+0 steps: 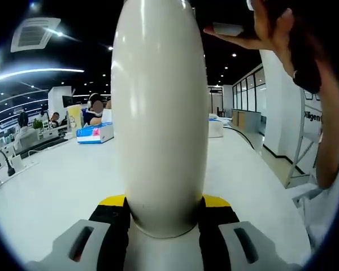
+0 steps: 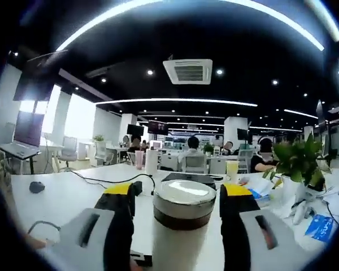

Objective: Grasp the water cup twist off the cup lid place the cup lid on the table

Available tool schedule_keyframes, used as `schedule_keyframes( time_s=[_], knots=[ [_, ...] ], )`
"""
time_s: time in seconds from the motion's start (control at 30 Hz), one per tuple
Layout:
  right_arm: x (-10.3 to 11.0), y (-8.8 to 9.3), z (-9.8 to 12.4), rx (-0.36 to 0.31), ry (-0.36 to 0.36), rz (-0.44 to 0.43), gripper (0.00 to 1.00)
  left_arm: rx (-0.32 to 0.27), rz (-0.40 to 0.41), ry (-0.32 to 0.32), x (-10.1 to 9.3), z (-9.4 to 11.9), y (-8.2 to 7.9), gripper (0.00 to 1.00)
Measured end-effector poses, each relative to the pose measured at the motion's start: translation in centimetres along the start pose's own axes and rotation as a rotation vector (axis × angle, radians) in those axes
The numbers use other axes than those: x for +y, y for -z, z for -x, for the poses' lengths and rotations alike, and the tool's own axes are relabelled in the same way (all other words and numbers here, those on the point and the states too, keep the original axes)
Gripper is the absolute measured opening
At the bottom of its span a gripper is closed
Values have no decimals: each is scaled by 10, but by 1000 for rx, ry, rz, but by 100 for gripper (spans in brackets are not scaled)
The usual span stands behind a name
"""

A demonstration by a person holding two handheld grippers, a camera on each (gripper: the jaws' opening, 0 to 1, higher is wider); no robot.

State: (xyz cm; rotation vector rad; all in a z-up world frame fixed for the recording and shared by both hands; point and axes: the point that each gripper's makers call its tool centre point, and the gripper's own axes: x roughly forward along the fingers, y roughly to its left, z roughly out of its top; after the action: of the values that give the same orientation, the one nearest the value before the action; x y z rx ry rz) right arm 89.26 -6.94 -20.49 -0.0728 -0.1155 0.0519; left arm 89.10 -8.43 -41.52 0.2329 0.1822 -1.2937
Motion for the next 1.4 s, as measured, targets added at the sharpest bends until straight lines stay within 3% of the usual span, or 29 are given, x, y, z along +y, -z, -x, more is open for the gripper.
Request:
schedule_keyframes(
  time_s=[0.27, 1.4],
  knots=[
    [-1, 1, 0, 2, -20, -19, 46, 0, -1, -1, 0, 0, 0, 49],
    [4, 6, 2, 52, -179, 18, 45, 2, -1, -4, 0, 0, 0, 49]
  ],
)
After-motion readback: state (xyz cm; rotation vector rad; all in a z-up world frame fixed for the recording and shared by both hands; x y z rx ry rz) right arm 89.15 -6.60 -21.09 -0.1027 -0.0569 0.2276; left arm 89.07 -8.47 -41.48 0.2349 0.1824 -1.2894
